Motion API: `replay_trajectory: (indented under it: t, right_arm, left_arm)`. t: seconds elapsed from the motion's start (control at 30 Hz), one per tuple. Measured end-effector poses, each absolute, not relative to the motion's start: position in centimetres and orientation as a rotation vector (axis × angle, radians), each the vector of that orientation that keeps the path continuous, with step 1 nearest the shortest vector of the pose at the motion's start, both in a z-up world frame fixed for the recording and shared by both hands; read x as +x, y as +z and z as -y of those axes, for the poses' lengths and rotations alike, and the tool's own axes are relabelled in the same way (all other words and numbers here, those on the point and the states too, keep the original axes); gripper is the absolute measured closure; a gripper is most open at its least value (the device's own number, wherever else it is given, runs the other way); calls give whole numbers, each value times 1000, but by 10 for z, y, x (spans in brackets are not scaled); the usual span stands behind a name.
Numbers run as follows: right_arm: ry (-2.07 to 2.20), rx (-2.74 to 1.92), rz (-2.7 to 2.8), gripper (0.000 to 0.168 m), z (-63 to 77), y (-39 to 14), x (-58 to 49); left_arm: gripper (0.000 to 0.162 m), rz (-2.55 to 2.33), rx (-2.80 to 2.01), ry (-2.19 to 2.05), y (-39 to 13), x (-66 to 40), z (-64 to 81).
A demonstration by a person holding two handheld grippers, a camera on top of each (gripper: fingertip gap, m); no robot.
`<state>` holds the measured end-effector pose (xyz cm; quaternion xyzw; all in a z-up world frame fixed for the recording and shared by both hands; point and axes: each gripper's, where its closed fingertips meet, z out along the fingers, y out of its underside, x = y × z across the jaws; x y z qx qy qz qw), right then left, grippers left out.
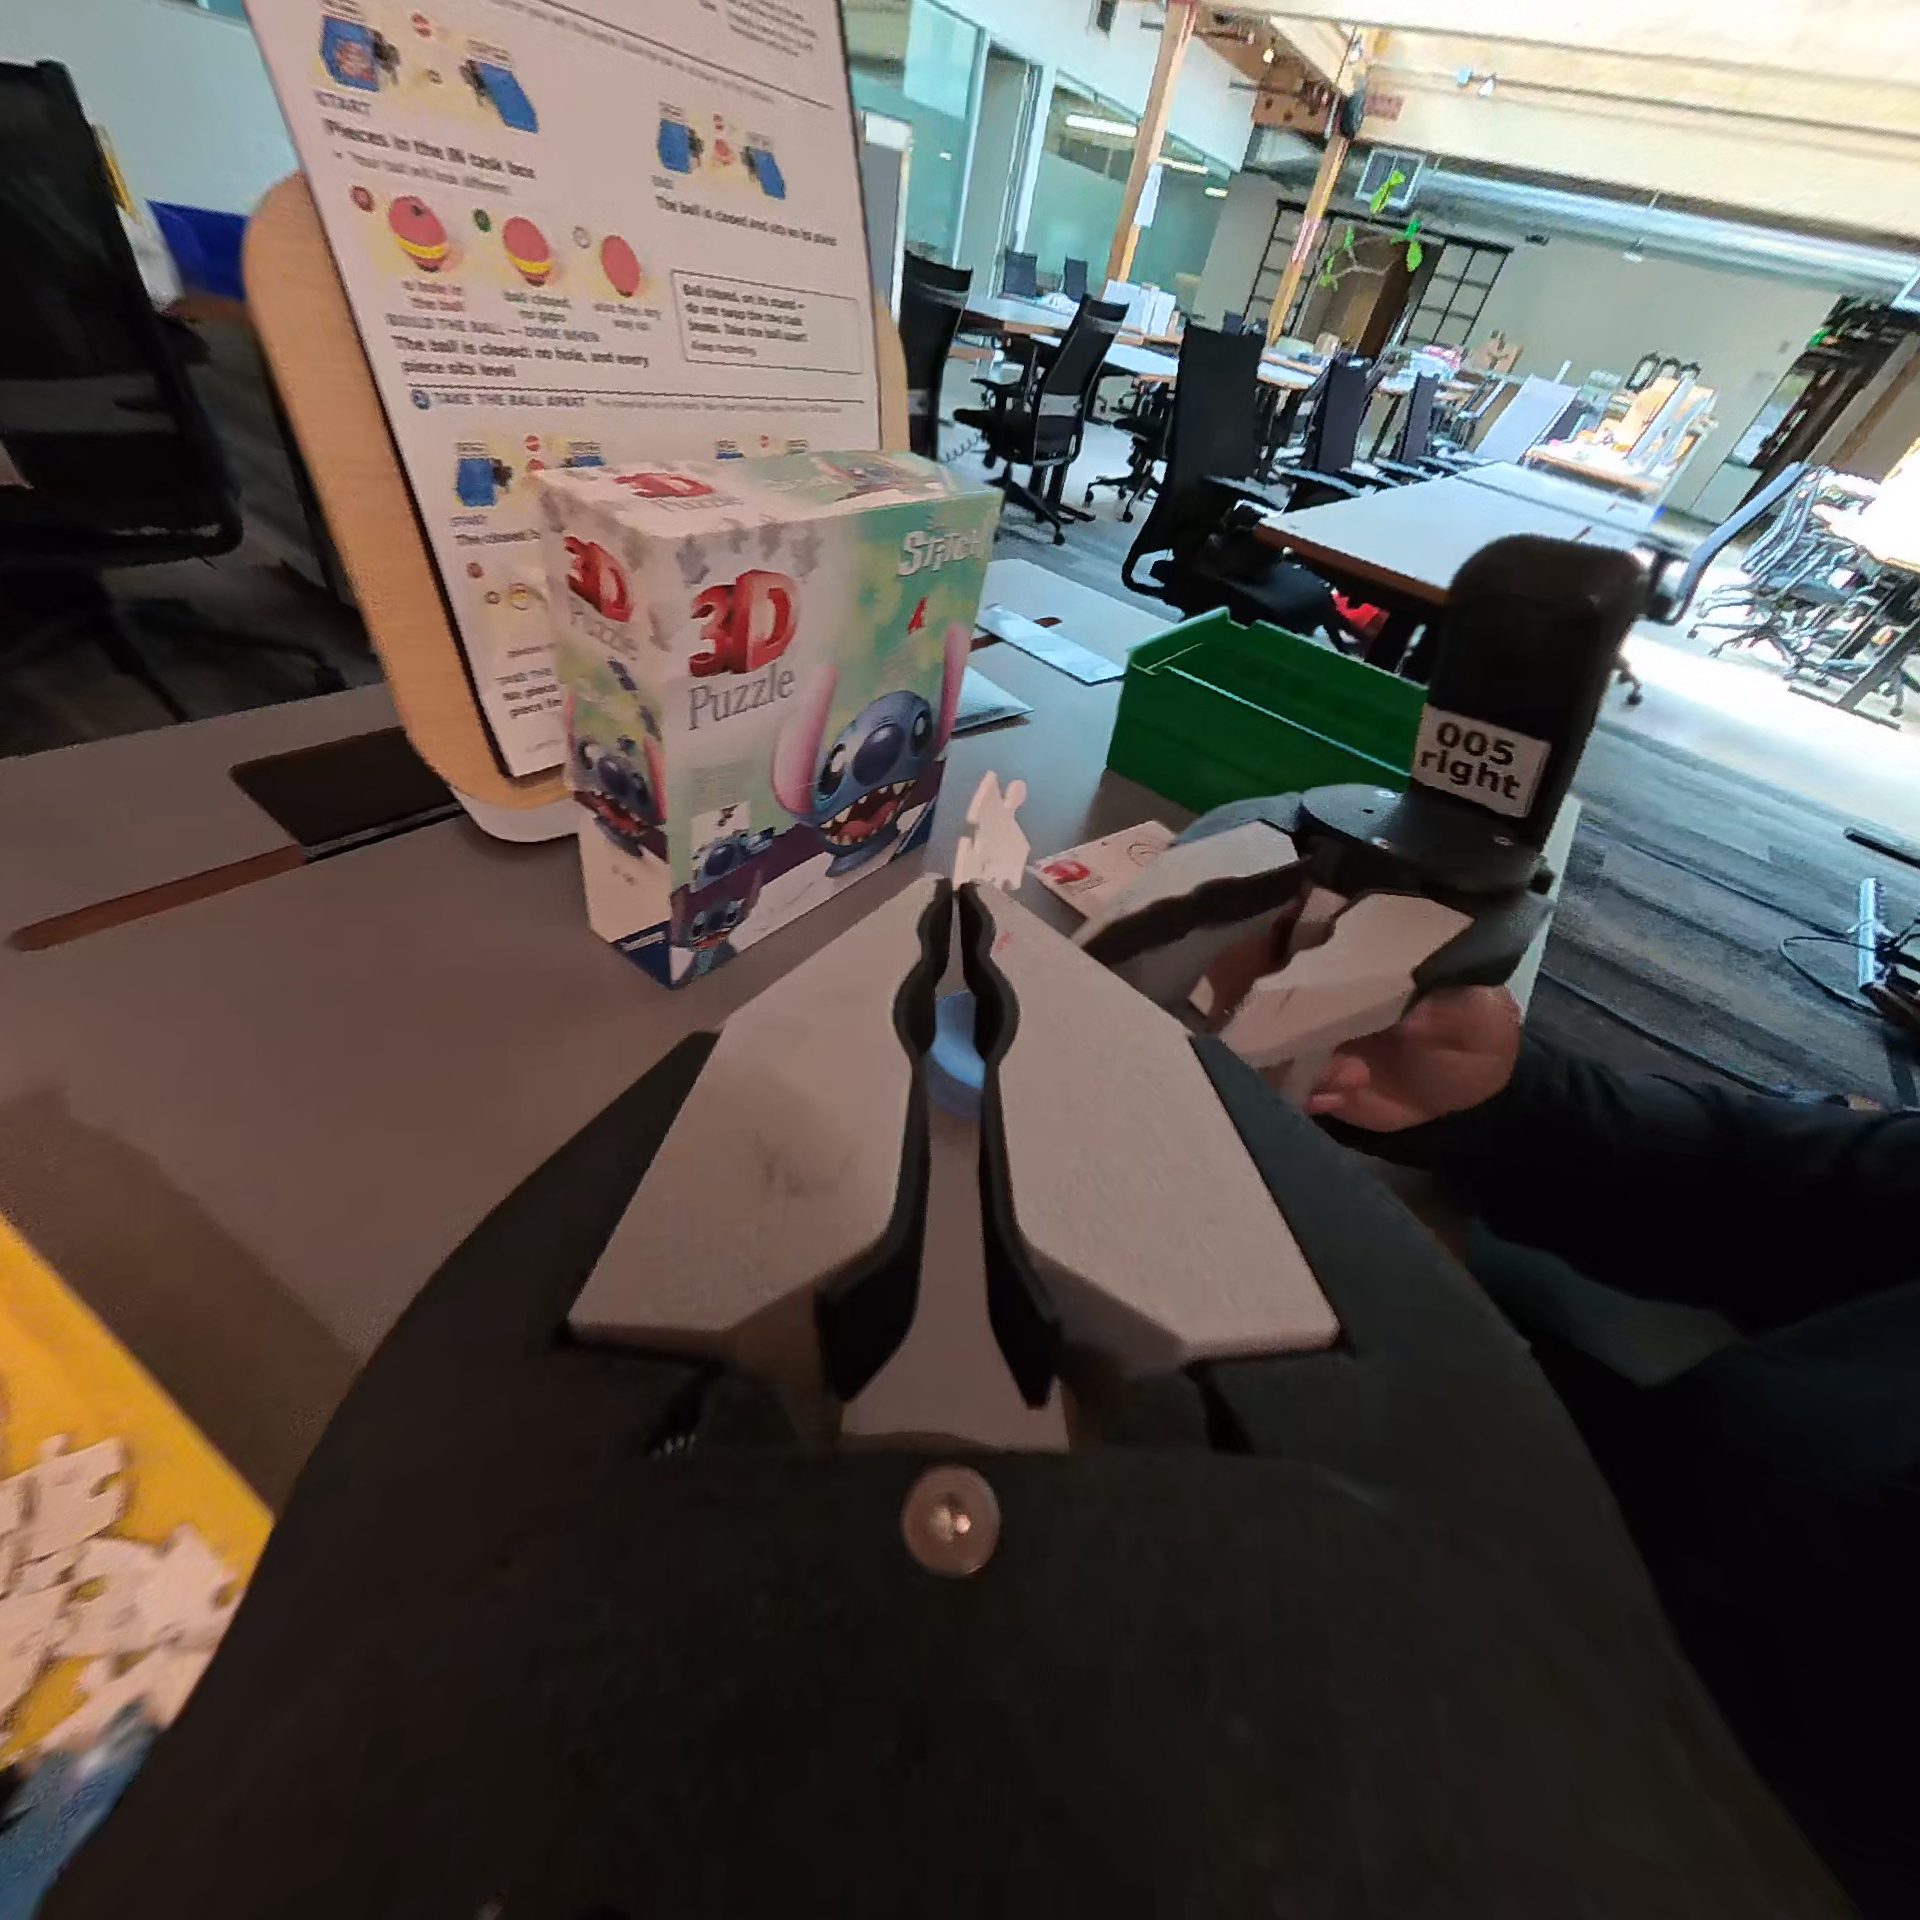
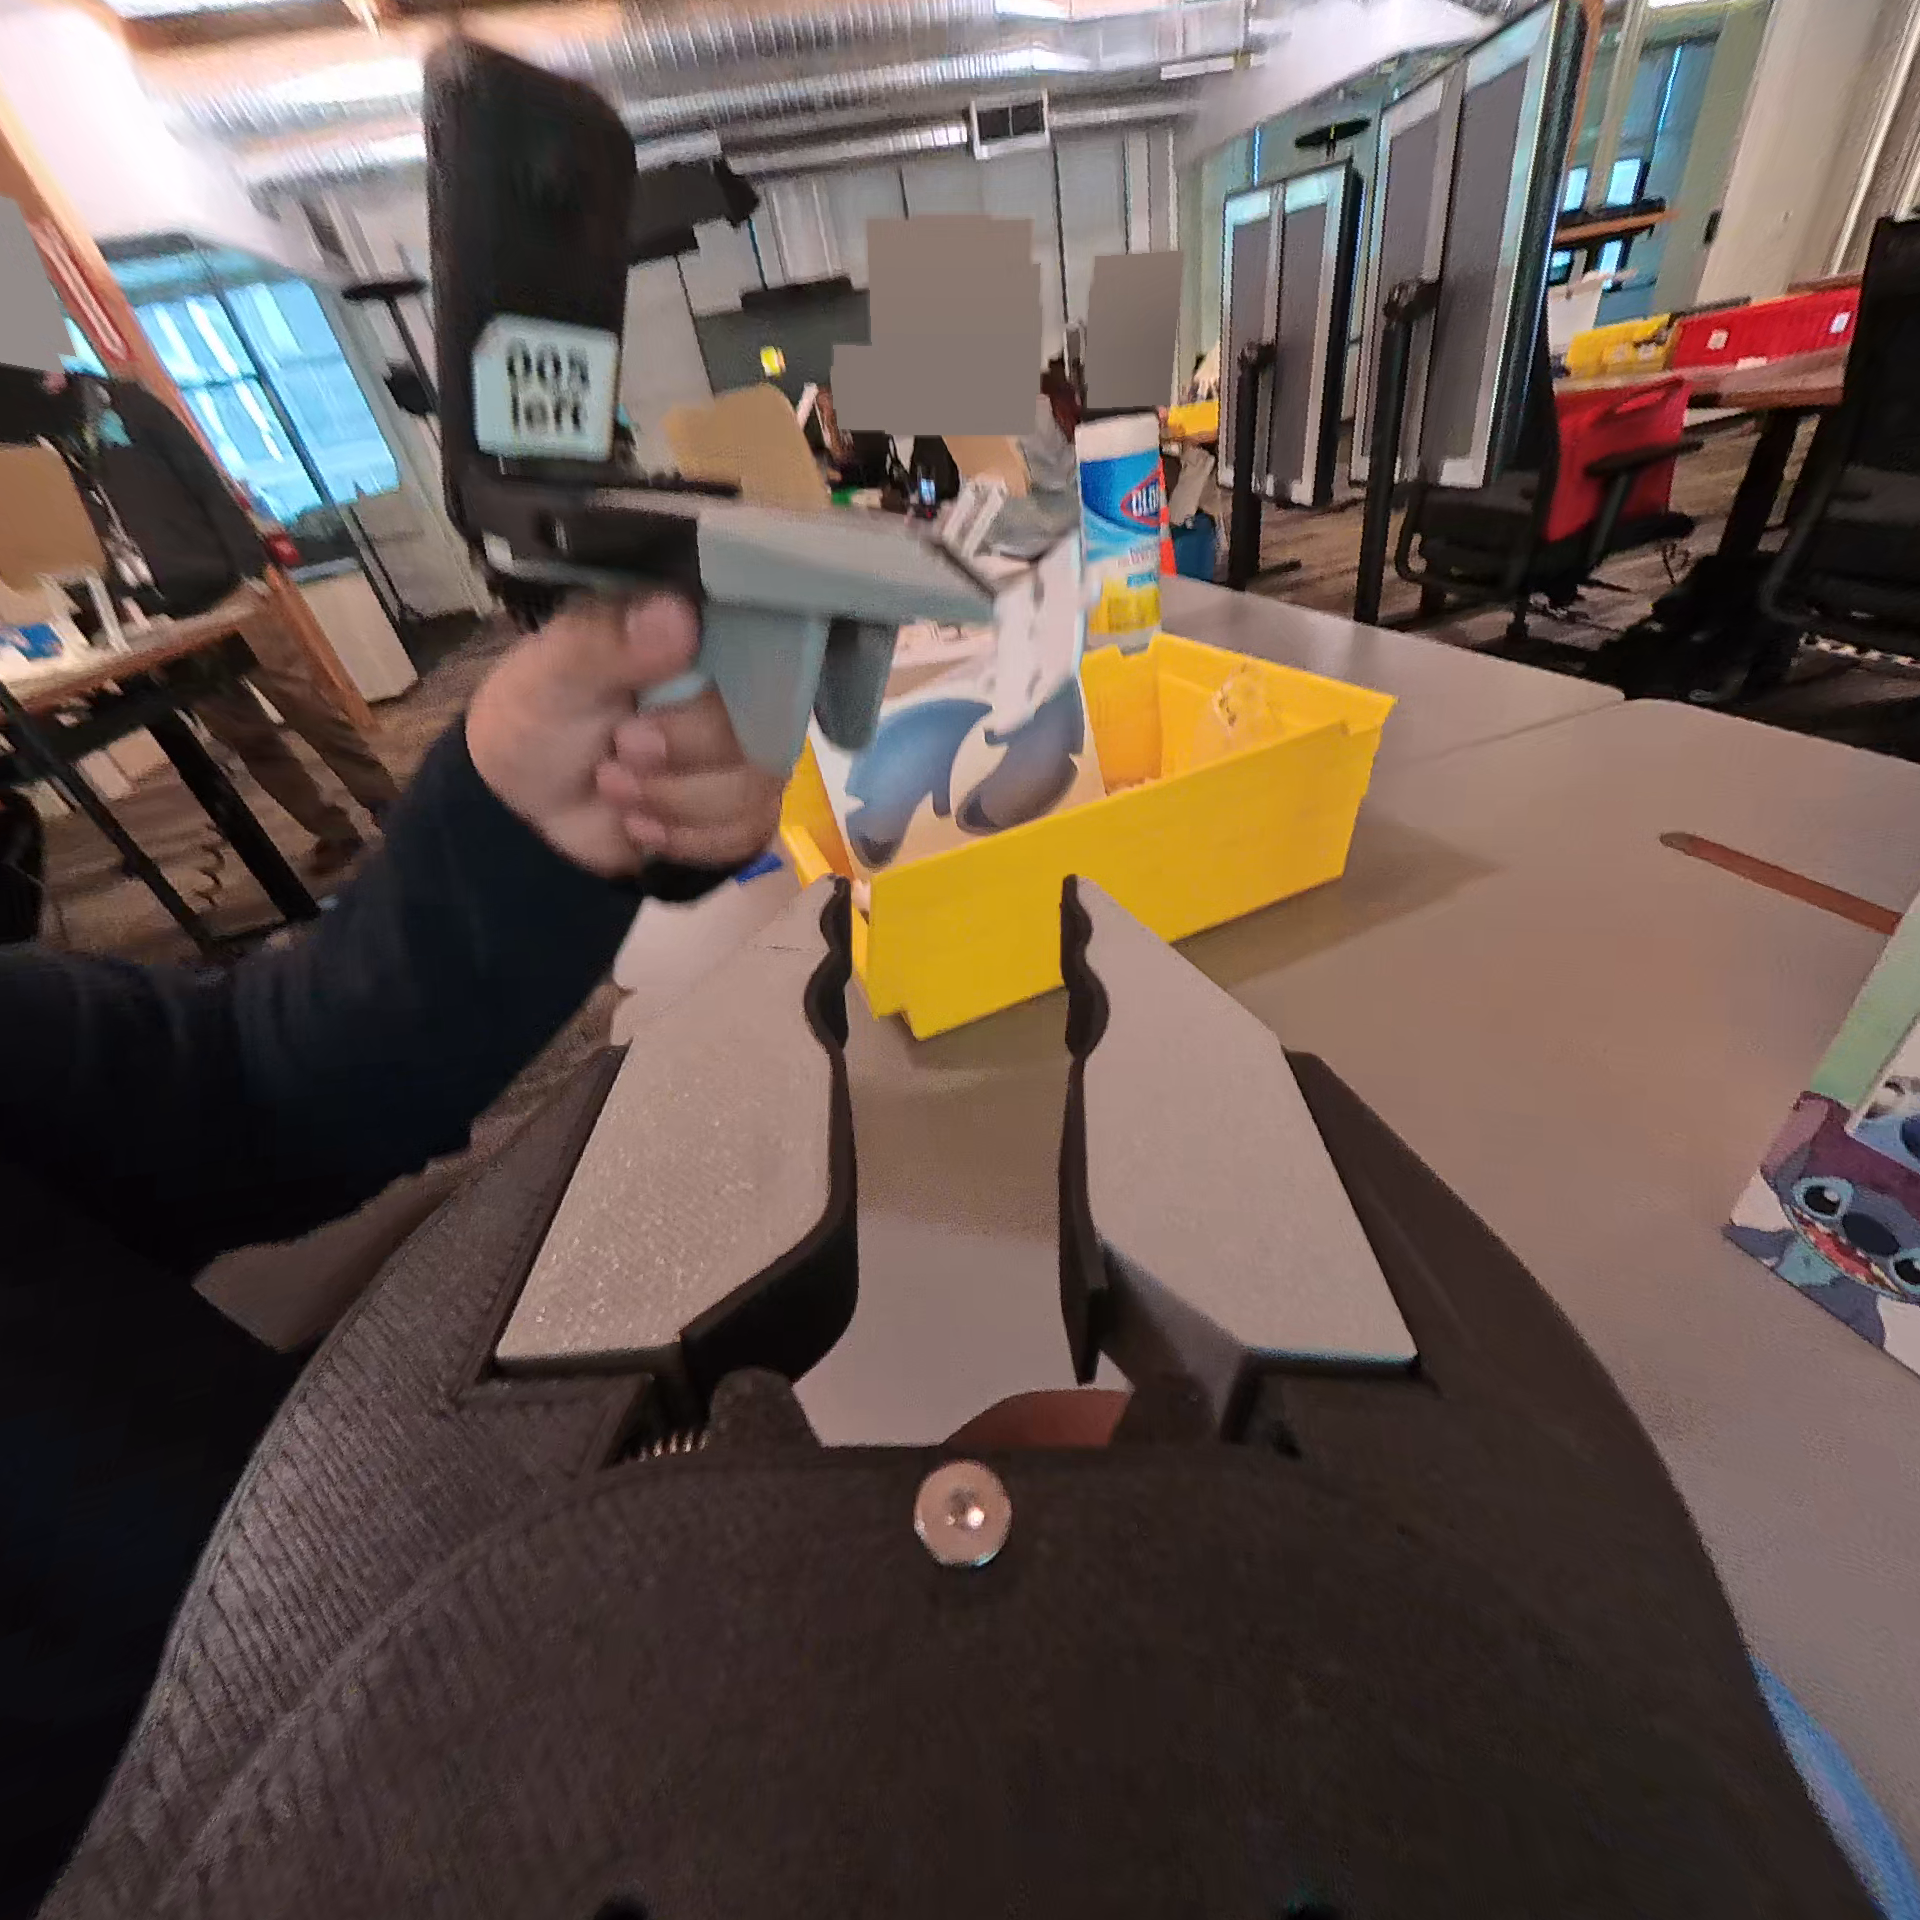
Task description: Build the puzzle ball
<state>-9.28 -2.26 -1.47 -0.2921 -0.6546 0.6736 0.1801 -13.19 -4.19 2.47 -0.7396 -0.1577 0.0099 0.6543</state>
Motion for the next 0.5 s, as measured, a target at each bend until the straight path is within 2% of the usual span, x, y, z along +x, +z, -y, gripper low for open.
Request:
replay_trajectory:
  t: [0.23, 0.37, 0.5]
  right_arm:
    - [2022, -894, 1790, 138, 14, -10, -97]
    - [2058, -925, 1783, 168, 9, -12, -101]
    - [2040, -939, 1832, 168, 5, -17, -107]
  left_arm:
    - [162, 379, -1599, -72, 3, -108, 19]
    - [162, 404, -1583, -137, -10, -107, 17]
    - [162, 415, -1593, -186, -25, -105, 15]
